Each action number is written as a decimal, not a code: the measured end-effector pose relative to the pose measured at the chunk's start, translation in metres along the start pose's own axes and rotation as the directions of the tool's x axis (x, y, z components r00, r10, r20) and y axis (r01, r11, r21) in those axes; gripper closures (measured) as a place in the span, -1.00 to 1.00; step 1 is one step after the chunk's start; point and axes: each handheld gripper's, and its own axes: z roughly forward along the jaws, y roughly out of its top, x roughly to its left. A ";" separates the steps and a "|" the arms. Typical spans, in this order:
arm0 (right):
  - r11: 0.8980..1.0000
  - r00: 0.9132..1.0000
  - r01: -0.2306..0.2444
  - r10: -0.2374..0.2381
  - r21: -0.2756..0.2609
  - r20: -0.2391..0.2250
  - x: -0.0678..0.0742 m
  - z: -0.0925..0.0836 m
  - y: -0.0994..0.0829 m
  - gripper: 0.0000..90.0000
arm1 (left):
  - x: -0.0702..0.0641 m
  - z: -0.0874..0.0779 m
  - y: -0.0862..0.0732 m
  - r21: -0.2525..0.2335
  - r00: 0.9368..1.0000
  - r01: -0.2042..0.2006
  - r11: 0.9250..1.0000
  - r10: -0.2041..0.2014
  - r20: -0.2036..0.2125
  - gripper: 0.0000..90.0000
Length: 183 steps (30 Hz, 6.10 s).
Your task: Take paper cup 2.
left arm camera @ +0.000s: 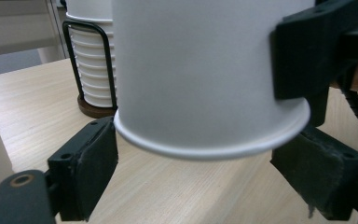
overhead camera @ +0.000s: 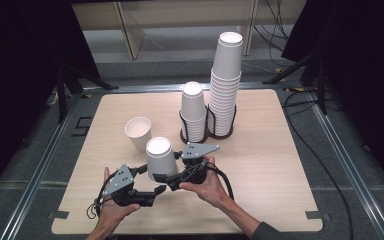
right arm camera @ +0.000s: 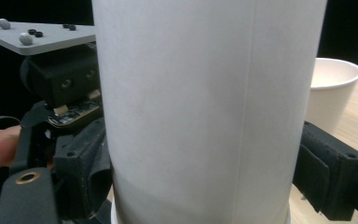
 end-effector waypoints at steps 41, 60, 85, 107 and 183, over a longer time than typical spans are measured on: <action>1.000 1.000 0.030 -0.029 -0.010 0.010 -0.010 -0.007 -0.008 -0.64 | 0.001 -0.006 0.003 -0.012 0.999 0.023 1.000 -0.022 0.035 -0.68; 0.997 0.999 0.052 -0.053 -0.052 -0.006 0.002 0.008 -0.010 -0.64 | 0.000 -0.001 0.003 -0.003 0.999 0.036 0.999 -0.036 0.030 -0.95; 0.997 0.998 0.022 -0.026 -0.073 -0.051 0.009 0.014 -0.012 -0.64 | 0.000 -0.001 0.002 -0.012 0.998 0.032 0.999 -0.031 0.048 -0.99; 0.994 0.996 0.085 -0.086 -0.065 -0.017 0.006 0.001 0.010 -0.71 | -0.001 -0.002 0.001 0.025 0.995 -0.083 0.996 0.082 0.054 -0.84; 0.978 0.995 0.019 0.001 0.210 -0.096 -0.011 -0.025 0.020 -0.62 | -0.006 -0.006 -0.003 0.156 0.949 -0.311 0.937 0.300 0.093 -0.81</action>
